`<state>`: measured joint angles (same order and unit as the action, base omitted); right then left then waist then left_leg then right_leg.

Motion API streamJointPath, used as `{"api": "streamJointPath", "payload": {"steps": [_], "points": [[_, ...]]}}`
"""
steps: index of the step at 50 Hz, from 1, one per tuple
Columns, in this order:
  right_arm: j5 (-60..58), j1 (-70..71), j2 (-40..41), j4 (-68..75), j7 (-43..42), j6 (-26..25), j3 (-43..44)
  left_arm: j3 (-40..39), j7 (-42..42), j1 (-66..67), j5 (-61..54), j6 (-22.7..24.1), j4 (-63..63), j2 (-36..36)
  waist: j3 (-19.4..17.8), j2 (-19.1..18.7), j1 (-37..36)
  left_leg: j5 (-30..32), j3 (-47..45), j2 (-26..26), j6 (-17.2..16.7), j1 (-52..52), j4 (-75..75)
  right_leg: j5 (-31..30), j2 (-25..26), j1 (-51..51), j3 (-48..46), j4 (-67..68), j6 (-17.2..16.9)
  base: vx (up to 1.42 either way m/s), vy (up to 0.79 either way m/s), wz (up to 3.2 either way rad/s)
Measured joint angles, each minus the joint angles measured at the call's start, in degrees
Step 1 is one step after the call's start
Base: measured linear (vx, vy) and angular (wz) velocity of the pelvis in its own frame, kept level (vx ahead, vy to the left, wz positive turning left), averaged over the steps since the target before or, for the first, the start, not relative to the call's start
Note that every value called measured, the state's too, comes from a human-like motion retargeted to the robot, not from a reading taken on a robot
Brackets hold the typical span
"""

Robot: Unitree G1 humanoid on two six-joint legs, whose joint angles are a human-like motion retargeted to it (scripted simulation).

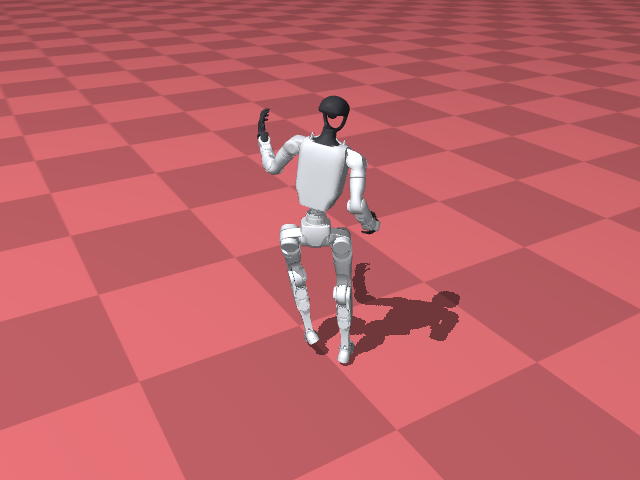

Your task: Kungfu

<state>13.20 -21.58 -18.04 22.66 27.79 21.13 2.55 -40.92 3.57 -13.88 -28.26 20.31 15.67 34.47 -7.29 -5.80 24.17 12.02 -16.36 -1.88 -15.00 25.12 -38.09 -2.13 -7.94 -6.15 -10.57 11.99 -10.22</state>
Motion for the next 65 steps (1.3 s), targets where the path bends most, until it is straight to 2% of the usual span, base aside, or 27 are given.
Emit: {"api": "streamJointPath", "payload": {"steps": [2,3,5,7,10,13,15,17,20,22,27,32,35,38,40,42,43,44,45,47,48,49,50,53,56,61,65], "points": [[2.23,-1.37,0.72,-6.12,0.97,-0.10,-1.32,2.49,6.38,-14.65,-9.31,-2.56,0.22,3.81,1.99,-0.43,-5.10,-5.19,-3.59,15.38,1.00,0.96,0.23,8.59,7.10,0.03,-0.62,-0.19,11.86,0.09,-1.10,-0.95],[3.29,-1.76,1.41,-8.02,1.80,-0.32,-1.47,4.65,10.77,-21.96,-13.87,-3.72,0.78,3.74,2.21,-0.84,-7.99,-5.54,-5.65,23.01,4.00,1.10,0.62,11.57,9.62,-0.21,0.36,1.26,15.42,0.19,-0.76,-1.09],[4.60,-1.60,3.71,-10.96,3.50,-1.26,-0.30,11.42,16.83,-34.38,-24.94,-3.93,0.54,0.44,3.43,-0.89,-11.83,-5.72,-5.46,30.72,14.13,3.51,4.10,14.64,11.55,-2.29,0.94,5.34,17.42,0.20,-0.32,-0.54],[5.86,-2.28,4.54,-13.48,3.21,-1.31,-1.32,16.99,20.43,-39.91,-35.86,-2.97,-0.67,-5.84,6.20,-2.41,-9.07,-5.30,-4.59,33.34,21.13,6.49,9.87,17.49,11.61,-5.30,-1.14,9.54,17.89,0.31,0.10,0.54],[10.81,-2.65,2.34,-18.48,1.13,0.34,-2.26,26.48,24.00,-40.85,-47.95,-4.33,-6.34,-15.64,5.42,-5.56,-3.23,-5.47,-12.65,36.41,21.76,5.27,17.12,20.13,11.04,-4.85,-3.77,11.24,18.75,0.25,0.38,0.84],[17.93,-2.12,0.94,-23.12,-2.23,3.21,0.43,38.64,28.91,-38.61,-51.36,-8.97,-11.07,-24.30,1.26,-9.25,4.13,-8.68,-19.94,38.84,22.82,4.88,18.25,22.10,11.46,-3.09,-10.39,11.94,18.11,0.06,0.34,1.82],[21.20,-1.47,0.44,-25.78,-3.86,4.77,2.03,45.37,30.07,-37.40,-51.46,-10.83,-11.91,-29.36,-1.76,-11.01,7.68,-7.43,-25.13,40.92,20.64,3.97,19.38,22.51,11.80,-1.68,-13.64,11.35,17.25,0.10,0.39,1.40],[22.69,-0.73,-0.02,-28.42,-4.75,5.49,3.04,50.10,28.68,-36.51,-51.41,-10.44,-11.05,-32.66,-4.43,-11.17,8.91,-2.08,-26.83,41.40,18.30,2.20,21.39,22.72,11.94,-0.42,-14.17,11.25,16.52,0.03,0.25,0.37],[22.03,-2.70,-1.34,-32.71,-5.81,6.94,5.30,53.61,24.42,-34.86,-49.73,-8.74,-10.17,-31.96,-4.36,-11.01,7.36,1.13,-28.69,40.84,16.97,0.08,21.92,22.86,11.28,1.34,-13.64,11.12,15.60,0.37,0.15,-0.03],[20.26,-5.70,-2.98,-36.31,-7.51,8.84,7.38,53.78,23.69,-33.86,-42.73,-6.25,-12.10,-27.37,-2.83,-11.01,4.87,0.83,-28.96,40.44,15.02,-0.69,21.05,22.90,9.97,2.17,-13.36,11.13,14.61,0.46,0.16,0.02],[15.44,-7.07,-8.67,-45.86,-18.00,11.62,9.17,48.29,20.54,-34.30,-11.19,1.60,-17.28,-13.05,-1.28,-10.96,-1.88,-4.27,-18.79,39.06,14.81,5.09,12.38,22.01,8.73,5.96,-14.03,8.28,11.47,0.29,0.23,0.48],[8.42,8.29,-18.80,-50.25,-23.54,8.48,3.95,43.86,5.17,-38.88,10.12,9.30,-14.78,-2.81,1.76,-9.49,-4.70,-7.53,-8.33,29.86,16.04,9.11,9.88,20.18,8.95,13.01,-10.47,3.69,4.68,0.36,0.28,1.86],[2.78,27.72,-22.96,-47.91,-24.28,3.89,-5.38,41.67,0.18,-44.80,18.69,11.42,-11.09,3.43,2.74,-8.40,-3.43,-6.97,-4.03,23.45,15.65,11.04,10.03,20.04,10.31,17.24,-5.58,2.42,4.42,0.23,0.14,3.02],[-0.99,45.95,-27.22,-39.29,-22.19,0.06,-9.18,41.22,1.60,-51.45,21.68,8.85,-6.82,5.67,5.69,-6.85,-9.09,-7.25,-3.26,18.77,16.67,12.41,7.66,22.66,11.45,20.20,7.07,3.24,5.62,0.27,0.12,2.56],[-10.04,57.11,-27.70,-26.32,-19.33,1.28,-10.05,41.17,4.25,-56.22,22.14,6.81,-3.74,4.58,8.18,-5.02,-13.89,-7.72,-1.05,14.46,18.00,15.03,5.36,26.01,11.05,21.85,11.07,3.59,5.39,0.24,-0.02,2.10],[-28.55,70.20,-23.88,-2.76,-25.08,6.83,-13.17,42.27,5.10,-59.67,22.95,6.66,-2.12,4.76,11.21,-2.93,-19.16,-9.12,-1.09,13.75,18.45,18.63,1.80,29.48,10.71,21.54,9.09,3.44,6.32,0.17,-0.18,1.00],[-41.29,76.85,-20.98,11.81,-32.22,9.56,-15.40,42.88,4.21,-60.79,24.57,6.97,-1.83,4.67,12.68,-2.11,-22.03,-10.28,-1.69,14.70,18.54,20.23,-0.26,30.66,10.38,21.13,6.29,3.35,8.61,0.11,-0.20,0.23],[-55.89,83.85,-17.71,27.61,-39.54,4.72,-16.93,43.03,2.43,-61.47,27.05,7.42,-1.81,4.51,13.63,-1.69,-24.78,-11.28,-1.91,15.80,18.27,21.30,-1.90,31.74,10.64,20.89,4.94,3.56,10.57,0.10,-0.17,-0.10],[-71.41,91.02,-14.24,44.03,-46.94,-3.90,-18.11,42.93,0.21,-61.94,29.97,7.94,-1.90,4.32,14.33,-1.46,-27.48,-12.19,-1.94,16.96,17.81,22.11,-3.33,32.76,11.19,20.73,4.30,3.92,12.38,0.06,-0.11,0.01],[-79.33,96.96,-13.65,57.84,-42.13,-25.46,-17.77,43.17,-2.83,-63.21,33.46,8.60,-2.68,3.86,13.27,-1.05,-29.95,-12.68,-0.69,16.63,17.09,22.62,-4.27,34.01,11.68,21.19,3.45,4.86,12.58,-0.04,-0.12,0.51],[-82.14,99.13,-13.36,63.15,-38.00,-31.99,-17.02,43.73,-3.92,-64.34,34.94,8.68,-3.11,3.67,12.56,-0.19,-30.65,-12.43,0.01,15.68,16.82,23.05,-4.40,34.35,11.98,21.44,3.15,4.97,12.40,-0.04,-0.20,0.97],[-82.09,100.31,-13.31,65.16,-36.58,-31.60,-17.25,44.38,-4.15,-65.03,35.90,8.61,-3.47,4.02,12.24,0.81,-30.65,-12.12,0.55,14.83,16.52,23.37,-4.34,34.32,11.99,21.75,2.22,4.77,12.18,0.04,-0.25,1.08],[-80.62,101.00,-13.38,65.53,-36.52,-27.76,-17.98,45.09,-3.95,-65.48,36.60,8.47,-3.81,4.64,12.13,1.88,-30.30,-11.78,1.03,14.04,16.22,23.63,-4.20,34.09,11.85,22.10,0.98,4.40,11.93,0.15,-0.21,0.77],[-81.66,99.50,-11.85,59.82,-48.38,-17.19,-16.64,44.13,-1.99,-63.81,36.67,8.02,-4.54,7.43,12.70,2.24,-29.81,-11.48,0.79,14.57,15.14,23.76,-3.43,33.62,12.17,21.56,0.49,4.07,12.24,0.11,-0.05,0.10],[-83.95,99.48,-10.36,57.85,-54.90,-11.37,-16.01,42.93,-2.36,-62.44,34.68,7.11,-5.10,8.57,11.96,2.32,-30.03,-11.42,-0.24,15.07,16.26,24.38,-3.53,33.00,11.49,20.76,0.63,3.99,11.62,0.02,0.04,-0.19],[-74.03,97.28,-8.35,55.48,-50.01,-13.29,-12.30,44.67,-4.32,-56.94,29.67,3.74,-10.20,7.25,11.72,2.96,-29.75,-11.30,-0.64,13.58,17.34,24.41,-2.20,29.90,10.87,20.46,0.88,2.19,8.81,0.06,0.04,0.04],[-53.20,95.75,-5.07,55.86,-44.99,-10.22,-8.45,48.35,-6.38,-47.18,30.22,3.96,-18.87,5.20,11.95,4.04,-29.84,-13.30,-0.44,11.92,12.72,22.37,0.01,24.90,10.06,20.89,1.95,1.01,7.35,0.27,0.08,-0.09]]}}
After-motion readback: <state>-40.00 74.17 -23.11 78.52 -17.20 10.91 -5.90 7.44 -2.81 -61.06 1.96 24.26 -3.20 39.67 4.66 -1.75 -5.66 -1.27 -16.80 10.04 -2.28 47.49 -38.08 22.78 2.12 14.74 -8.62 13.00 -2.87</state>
